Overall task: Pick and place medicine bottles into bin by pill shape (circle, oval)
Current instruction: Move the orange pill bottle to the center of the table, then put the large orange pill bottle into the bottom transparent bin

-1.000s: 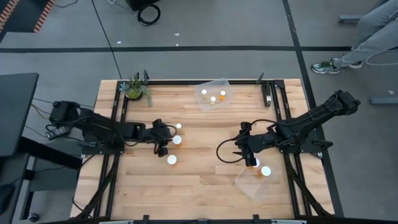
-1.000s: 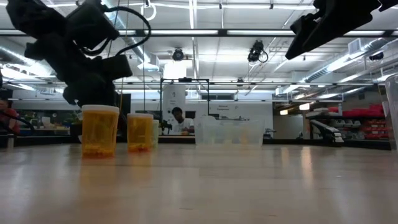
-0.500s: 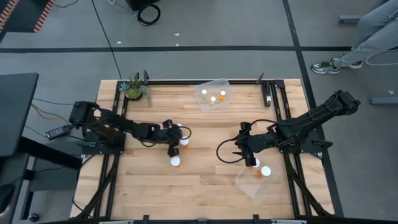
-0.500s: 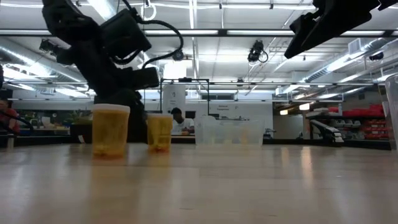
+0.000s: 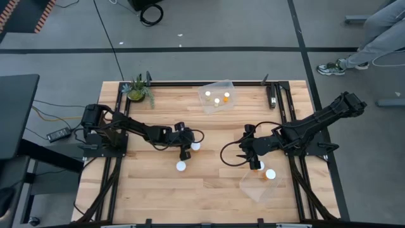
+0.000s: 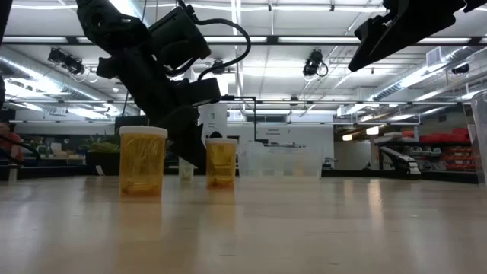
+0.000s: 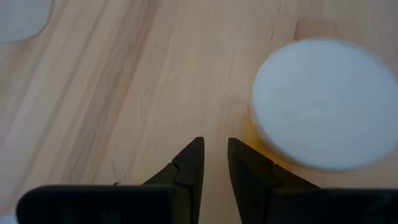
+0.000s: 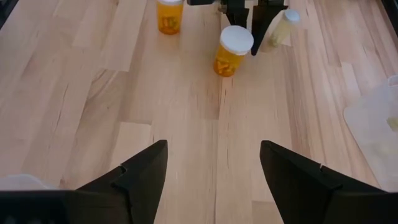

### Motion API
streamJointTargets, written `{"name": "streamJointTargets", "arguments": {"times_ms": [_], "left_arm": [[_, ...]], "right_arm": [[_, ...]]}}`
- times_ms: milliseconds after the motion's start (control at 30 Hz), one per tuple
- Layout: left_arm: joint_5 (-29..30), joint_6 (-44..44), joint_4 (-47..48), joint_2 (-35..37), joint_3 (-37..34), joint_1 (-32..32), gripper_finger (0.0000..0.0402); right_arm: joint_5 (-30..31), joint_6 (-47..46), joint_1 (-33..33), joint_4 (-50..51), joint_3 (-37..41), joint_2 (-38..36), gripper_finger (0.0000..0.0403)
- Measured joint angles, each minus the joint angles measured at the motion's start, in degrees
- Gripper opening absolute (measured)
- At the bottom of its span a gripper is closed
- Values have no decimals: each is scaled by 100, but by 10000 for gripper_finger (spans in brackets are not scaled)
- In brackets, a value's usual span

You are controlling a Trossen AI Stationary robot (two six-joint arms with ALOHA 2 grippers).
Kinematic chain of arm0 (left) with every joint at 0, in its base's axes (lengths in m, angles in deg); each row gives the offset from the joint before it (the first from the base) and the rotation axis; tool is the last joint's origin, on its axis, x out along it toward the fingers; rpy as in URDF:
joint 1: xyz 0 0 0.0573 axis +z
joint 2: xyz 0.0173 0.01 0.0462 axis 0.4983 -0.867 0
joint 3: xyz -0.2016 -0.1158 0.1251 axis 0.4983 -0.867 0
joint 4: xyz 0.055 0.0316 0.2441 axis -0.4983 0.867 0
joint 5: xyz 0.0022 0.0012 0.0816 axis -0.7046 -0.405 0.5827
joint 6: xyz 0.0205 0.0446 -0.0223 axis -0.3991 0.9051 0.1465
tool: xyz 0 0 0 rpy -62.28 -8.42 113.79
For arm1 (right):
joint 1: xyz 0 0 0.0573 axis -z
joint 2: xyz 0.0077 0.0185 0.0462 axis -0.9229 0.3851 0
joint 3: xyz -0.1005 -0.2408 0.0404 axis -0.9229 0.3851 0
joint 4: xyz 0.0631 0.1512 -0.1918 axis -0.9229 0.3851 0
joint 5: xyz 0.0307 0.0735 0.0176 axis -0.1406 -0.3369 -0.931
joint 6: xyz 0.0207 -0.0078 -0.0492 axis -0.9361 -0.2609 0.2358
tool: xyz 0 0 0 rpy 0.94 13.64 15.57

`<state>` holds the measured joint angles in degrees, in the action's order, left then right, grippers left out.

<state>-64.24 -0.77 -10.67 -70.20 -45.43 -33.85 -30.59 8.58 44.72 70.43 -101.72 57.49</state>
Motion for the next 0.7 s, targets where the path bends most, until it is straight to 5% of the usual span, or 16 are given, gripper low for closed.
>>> {"name": "streamJointTargets", "arguments": {"times_ms": [400,700], "left_arm": [[-493,69,228,37,19,97,80],[-566,-201,1347,419,17,7,85]], "right_arm": [[0,-9,0,-4,0,0,264],[2,-13,0,-4,0,0,264]]}}
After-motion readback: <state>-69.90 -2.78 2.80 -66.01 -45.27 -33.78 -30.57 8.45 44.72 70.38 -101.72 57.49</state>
